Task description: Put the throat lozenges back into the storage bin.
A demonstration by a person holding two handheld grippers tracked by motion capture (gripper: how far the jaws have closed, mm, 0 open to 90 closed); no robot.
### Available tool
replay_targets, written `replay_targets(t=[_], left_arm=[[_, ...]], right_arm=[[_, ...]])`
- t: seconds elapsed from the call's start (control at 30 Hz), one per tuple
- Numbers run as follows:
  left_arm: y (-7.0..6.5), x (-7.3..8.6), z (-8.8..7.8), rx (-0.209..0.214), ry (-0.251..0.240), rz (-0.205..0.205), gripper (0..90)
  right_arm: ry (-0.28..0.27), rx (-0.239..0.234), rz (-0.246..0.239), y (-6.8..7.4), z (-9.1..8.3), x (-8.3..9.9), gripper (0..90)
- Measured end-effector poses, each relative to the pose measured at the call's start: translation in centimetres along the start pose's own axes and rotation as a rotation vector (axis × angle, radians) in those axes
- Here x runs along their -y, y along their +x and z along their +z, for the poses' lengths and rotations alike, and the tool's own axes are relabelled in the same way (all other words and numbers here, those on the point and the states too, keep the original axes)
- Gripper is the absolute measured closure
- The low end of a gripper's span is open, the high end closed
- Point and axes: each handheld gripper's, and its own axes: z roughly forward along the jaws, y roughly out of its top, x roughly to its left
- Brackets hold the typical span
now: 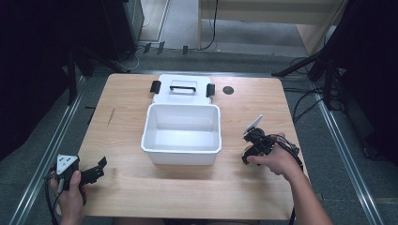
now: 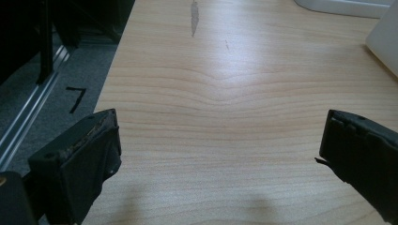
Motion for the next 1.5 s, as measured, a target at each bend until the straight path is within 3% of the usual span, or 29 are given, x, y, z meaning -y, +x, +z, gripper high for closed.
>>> replay_targets(t=[0.3,0.77,1.0,1.07,1.13,1.5], left_arm=[[0.0,0.0,0.0,0.000,0.002,0.007,0.0],[-0.2,0.0,0.0,-0.002,0.004,0.020,0.0],[-0.2,0.0,0.1,0.001,0.003,0.022,0.0],[-0.2,0.0,0.1,0.001,0.004,0.023,0.0],[-0.2,0.0,0.1,0.000,0.004,0.024,0.0],[-0.3,-0.1,0.2,0.001,0.011,0.019,0.0]], right_arm=[[-0.055,0.000,-0.018,-0.3,-2.6,-0.3,20.0],[-0.112,-0.046,-0.057,-0.4,-5.7,-1.0,20.0],[-0.122,-0.044,-0.099,0.1,-7.3,-1.6,20.0],[-0.125,-0.038,-0.147,0.6,-7.8,-1.9,20.0],[-0.129,-0.046,-0.163,1.0,-8.1,-2.1,20.0],[-0.150,-0.042,-0.187,2.0,-9.4,-3.3,20.0]])
